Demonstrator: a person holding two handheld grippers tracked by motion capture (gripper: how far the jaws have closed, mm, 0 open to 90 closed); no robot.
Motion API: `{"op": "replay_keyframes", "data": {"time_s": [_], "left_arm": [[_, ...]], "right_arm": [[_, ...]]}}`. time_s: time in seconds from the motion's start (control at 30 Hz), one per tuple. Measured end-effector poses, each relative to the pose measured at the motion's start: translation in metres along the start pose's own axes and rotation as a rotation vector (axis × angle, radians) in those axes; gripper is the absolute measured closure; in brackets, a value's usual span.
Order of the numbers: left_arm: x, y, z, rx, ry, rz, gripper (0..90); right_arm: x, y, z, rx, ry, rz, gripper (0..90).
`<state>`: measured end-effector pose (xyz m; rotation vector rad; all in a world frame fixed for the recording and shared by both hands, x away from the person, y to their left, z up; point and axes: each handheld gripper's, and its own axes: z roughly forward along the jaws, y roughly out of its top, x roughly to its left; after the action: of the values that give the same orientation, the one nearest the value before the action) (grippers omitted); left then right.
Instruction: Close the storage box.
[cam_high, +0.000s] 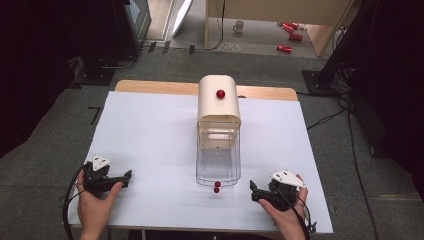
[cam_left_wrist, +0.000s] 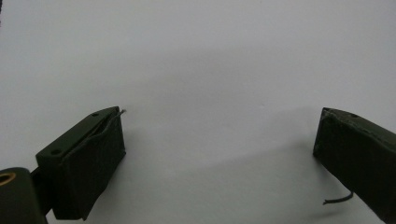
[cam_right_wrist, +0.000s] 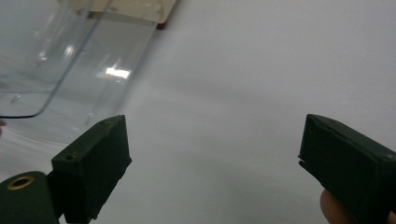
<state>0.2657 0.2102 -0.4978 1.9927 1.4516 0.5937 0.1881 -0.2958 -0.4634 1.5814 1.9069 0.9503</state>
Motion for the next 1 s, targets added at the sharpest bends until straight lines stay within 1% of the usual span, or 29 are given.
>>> {"op": "replay_keyframes", "data": {"time_s": [0.03, 0.1, 0.13, 0.17, 0.23, 0.37, 0.43, 0.5, 0.57, 0.63, 0.77, 0.83, 0.9, 0.97, 1.0], "left_arm": [[0.000, 0.000, 0.000, 0.000, 0.000, 0.000, 1.9], [0.000, 0.000, 0.000, 0.000, 0.000, 0.000, 1.9], [0.000, 0.000, 0.000, 0.000, 0.000, 0.000, 1.9], [0.000, 0.000, 0.000, 0.000, 0.000, 0.000, 1.9], [0.000, 0.000, 0.000, 0.000, 0.000, 0.000, 1.9], [0.000, 0.000, 0.000, 0.000, 0.000, 0.000, 1.9], [0.000, 0.000, 0.000, 0.000, 0.000, 0.000, 1.9], [0.000, 0.000, 0.000, 0.000, 0.000, 0.000, 1.9], [0.000, 0.000, 0.000, 0.000, 0.000, 0.000, 1.9], [0.000, 0.000, 0.000, 0.000, 0.000, 0.000, 1.9], [0.000, 0.000, 0.000, 0.000, 0.000, 0.000, 1.9], [0.000, 0.000, 0.000, 0.000, 0.001, 0.000, 2.0], [0.000, 0.000, 0.000, -0.001, 0.001, 0.000, 2.0], [0.000, 0.000, 0.000, -0.001, 0.001, 0.001, 2.0], [0.000, 0.000, 0.000, -0.001, 0.001, 0.001, 1.9]], "right_arm": [[0.008, 0.001, -0.002, -0.012, 0.006, -0.007, 12.8], [0.013, 0.002, -0.005, -0.018, 0.021, -0.007, 13.1], [0.013, 0.002, -0.005, -0.018, 0.021, -0.007, 13.1], [0.020, 0.003, -0.008, -0.034, 0.043, -0.021, 14.0], [0.026, 0.003, -0.010, -0.044, 0.050, -0.031, 16.5], [0.036, 0.003, -0.015, -0.054, 0.062, -0.033, 22.6], [0.041, 0.003, -0.018, -0.062, 0.065, -0.025, 25.6], [0.044, 0.003, -0.020, -0.065, 0.056, -0.023, 28.9], [0.047, 0.003, -0.022, -0.070, 0.062, -0.016, 32.1], [0.048, 0.003, -0.024, -0.068, 0.075, -0.018, 34.2], [0.051, 0.003, -0.025, -0.068, 0.077, -0.015, 39.0], [0.054, 0.003, -0.025, -0.058, 0.084, -0.023, 39.6], [0.057, 0.003, -0.026, -0.055, 0.088, -0.025, 41.9], [0.061, 0.003, -0.028, -0.054, 0.088, -0.032, 42.4], [0.062, 0.003, -0.028, -0.054, 0.086, -0.029, 42.9]]}}
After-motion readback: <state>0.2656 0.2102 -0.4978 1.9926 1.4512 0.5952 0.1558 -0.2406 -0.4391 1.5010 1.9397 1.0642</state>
